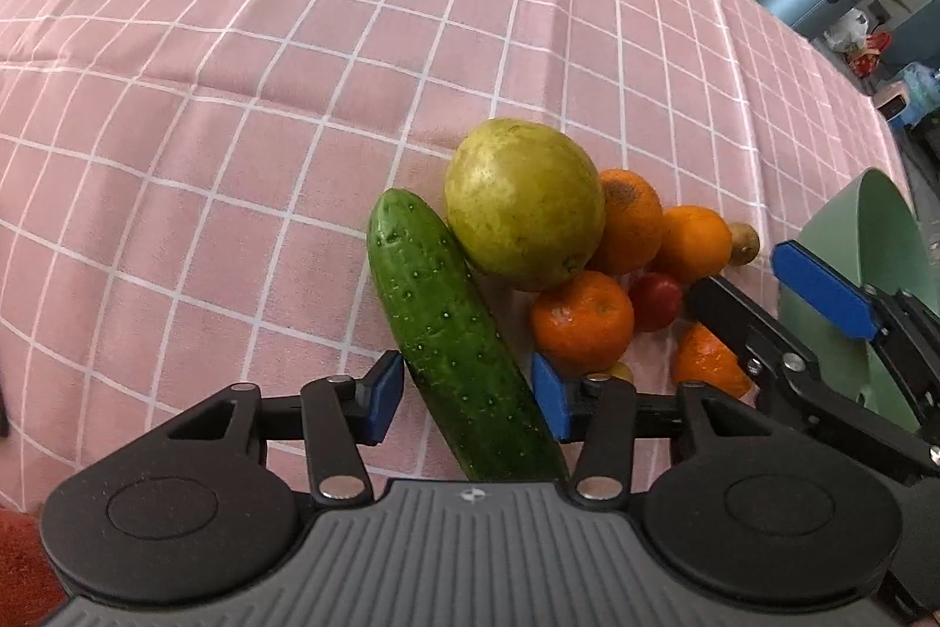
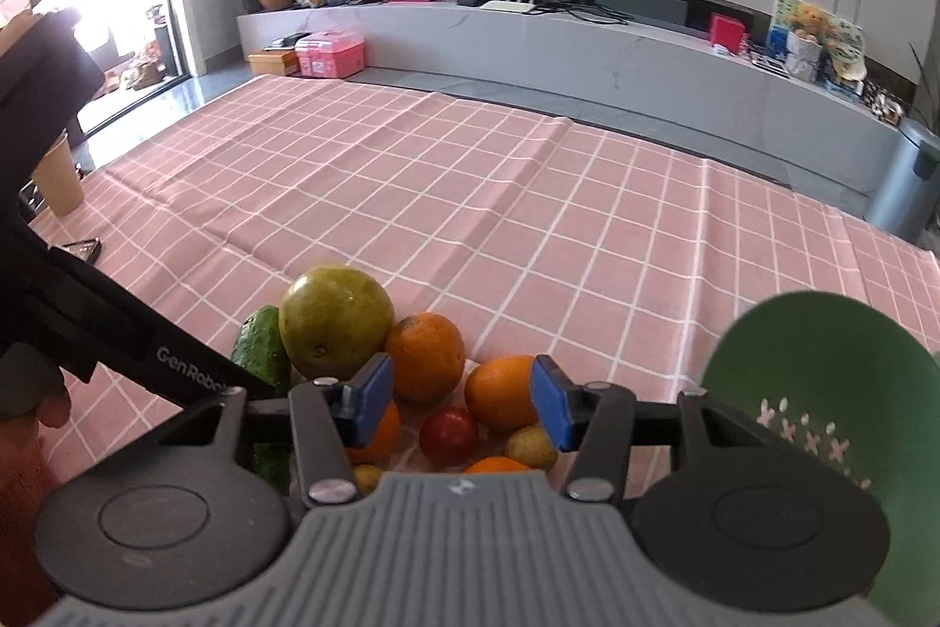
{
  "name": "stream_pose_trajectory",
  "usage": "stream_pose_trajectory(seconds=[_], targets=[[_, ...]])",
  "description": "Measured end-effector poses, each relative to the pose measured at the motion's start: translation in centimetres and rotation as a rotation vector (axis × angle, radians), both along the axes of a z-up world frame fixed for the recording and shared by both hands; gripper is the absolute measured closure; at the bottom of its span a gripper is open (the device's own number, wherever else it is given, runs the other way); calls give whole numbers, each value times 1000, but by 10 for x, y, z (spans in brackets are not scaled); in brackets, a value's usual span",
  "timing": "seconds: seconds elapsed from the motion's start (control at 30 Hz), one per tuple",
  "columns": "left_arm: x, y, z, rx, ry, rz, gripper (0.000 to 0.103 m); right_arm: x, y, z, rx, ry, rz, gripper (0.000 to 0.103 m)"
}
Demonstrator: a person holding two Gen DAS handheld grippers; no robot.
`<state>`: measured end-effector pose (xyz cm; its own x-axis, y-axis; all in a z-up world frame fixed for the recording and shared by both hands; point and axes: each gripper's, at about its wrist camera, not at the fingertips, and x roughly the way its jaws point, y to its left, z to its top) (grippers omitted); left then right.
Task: Organize fruits
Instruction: 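Grasp the cucumber with the left tool while the right tool grasps the yellow-green fruit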
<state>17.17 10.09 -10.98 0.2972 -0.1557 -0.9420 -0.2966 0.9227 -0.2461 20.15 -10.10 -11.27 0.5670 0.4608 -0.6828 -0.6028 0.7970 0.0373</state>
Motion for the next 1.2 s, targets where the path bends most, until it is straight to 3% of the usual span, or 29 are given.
stream_pose_trajectory(seconds=[0.2,0.27,0.5,0.53,0.9,1.07,1.2], targets=[[-6,7,5,33,-21,-49,55,3,12,1,-9,-21,78,53],[-6,14,7,54,-17,-47,56,2,19,0,-19,-34,118,46],[-3,44,12,112,0,-53,57,1,57,-8,-86,-64,285,37],[-2,48,12,106,3,-52,57,-1,62,-9,-82,-72,304,30],[2,72,5,37,8,-64,57,-9,109,-27,-137,-72,429,30],[5,87,3,-15,28,-56,57,0,111,-31,-96,-67,460,26],[6,91,2,-34,34,-75,57,12,108,-32,-49,-8,474,28]])
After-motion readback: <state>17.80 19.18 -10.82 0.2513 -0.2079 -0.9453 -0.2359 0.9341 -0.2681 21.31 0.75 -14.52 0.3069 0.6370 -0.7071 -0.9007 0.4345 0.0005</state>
